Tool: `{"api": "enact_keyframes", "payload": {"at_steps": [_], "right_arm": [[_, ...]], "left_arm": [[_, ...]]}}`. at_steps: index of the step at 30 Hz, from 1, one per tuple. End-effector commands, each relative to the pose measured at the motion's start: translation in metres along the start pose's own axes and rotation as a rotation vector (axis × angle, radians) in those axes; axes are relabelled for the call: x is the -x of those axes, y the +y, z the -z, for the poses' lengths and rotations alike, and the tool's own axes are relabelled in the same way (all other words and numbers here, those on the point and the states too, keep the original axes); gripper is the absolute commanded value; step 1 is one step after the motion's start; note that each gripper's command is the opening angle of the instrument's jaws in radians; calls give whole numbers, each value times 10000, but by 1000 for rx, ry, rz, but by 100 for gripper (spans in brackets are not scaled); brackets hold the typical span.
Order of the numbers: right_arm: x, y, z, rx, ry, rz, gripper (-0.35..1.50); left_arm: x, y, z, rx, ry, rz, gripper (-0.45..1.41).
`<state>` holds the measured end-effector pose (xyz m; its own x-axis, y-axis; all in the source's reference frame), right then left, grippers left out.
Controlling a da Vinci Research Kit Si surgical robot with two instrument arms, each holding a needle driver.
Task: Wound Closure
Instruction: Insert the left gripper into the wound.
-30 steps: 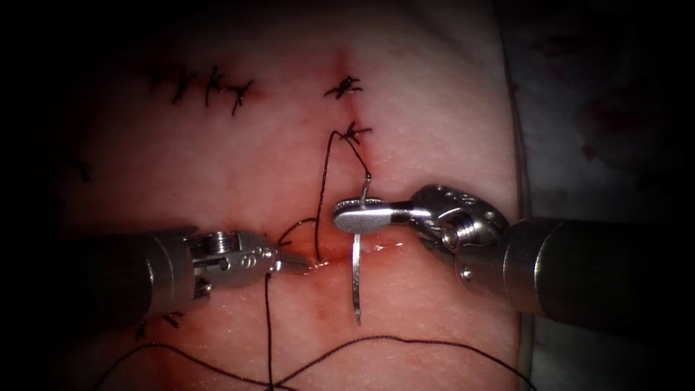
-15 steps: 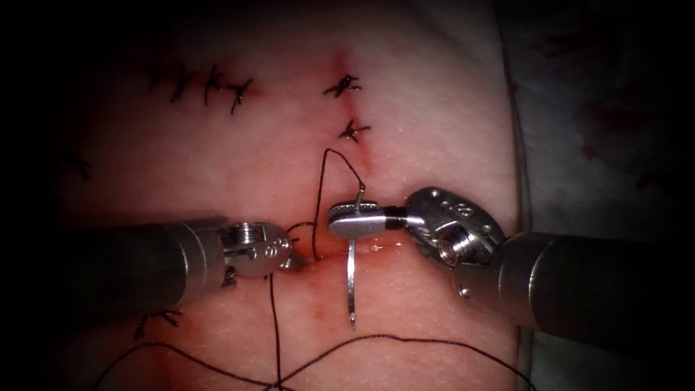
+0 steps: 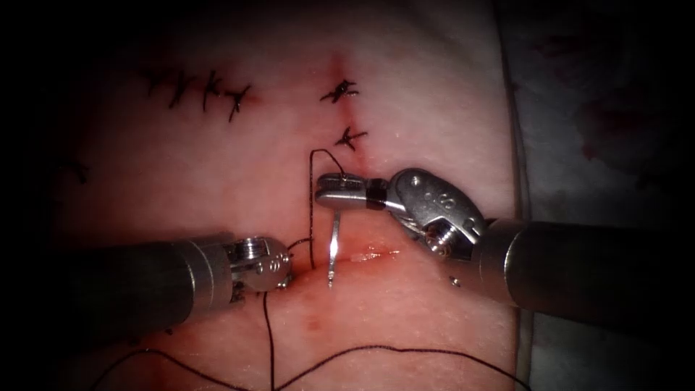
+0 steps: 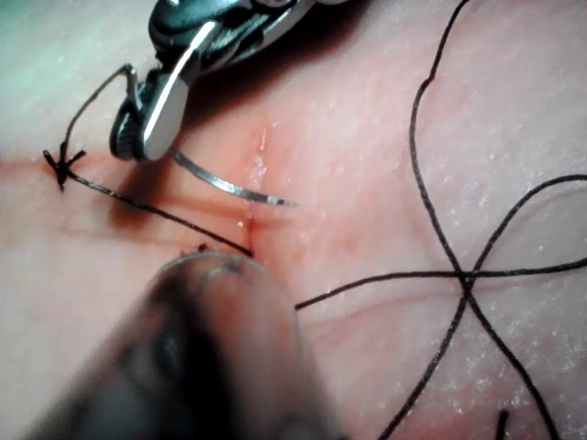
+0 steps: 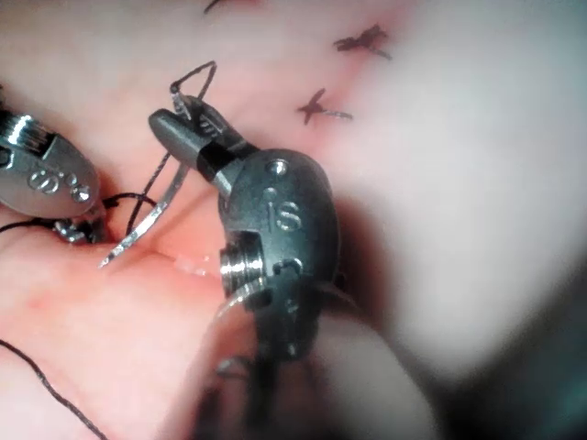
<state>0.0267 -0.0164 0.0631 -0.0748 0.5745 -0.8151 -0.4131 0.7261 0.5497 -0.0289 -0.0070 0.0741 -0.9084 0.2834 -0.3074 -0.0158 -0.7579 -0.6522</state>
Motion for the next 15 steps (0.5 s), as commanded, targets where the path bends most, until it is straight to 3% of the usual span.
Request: {"api": "enact_keyframes", "payload": {"at_steps": [1, 3, 4, 8, 15], "right_arm": [[5, 2, -9, 5, 6, 21, -35], [5, 3, -9, 15, 12, 49, -35], [5, 3, -9, 15, 12, 49, -35], [4, 2, -9, 16, 11, 79, -35], [3, -2, -9, 24, 31, 111, -35]], "left_arm": [[-4, -5, -5, 0, 2, 2, 7], [-8, -5, 0, 11, 5, 19, 32], [-8, -5, 0, 11, 5, 19, 32], [-14, -5, 4, 7, 15, 28, 71], [-20, -3, 4, 4, 23, 36, 76]]}}
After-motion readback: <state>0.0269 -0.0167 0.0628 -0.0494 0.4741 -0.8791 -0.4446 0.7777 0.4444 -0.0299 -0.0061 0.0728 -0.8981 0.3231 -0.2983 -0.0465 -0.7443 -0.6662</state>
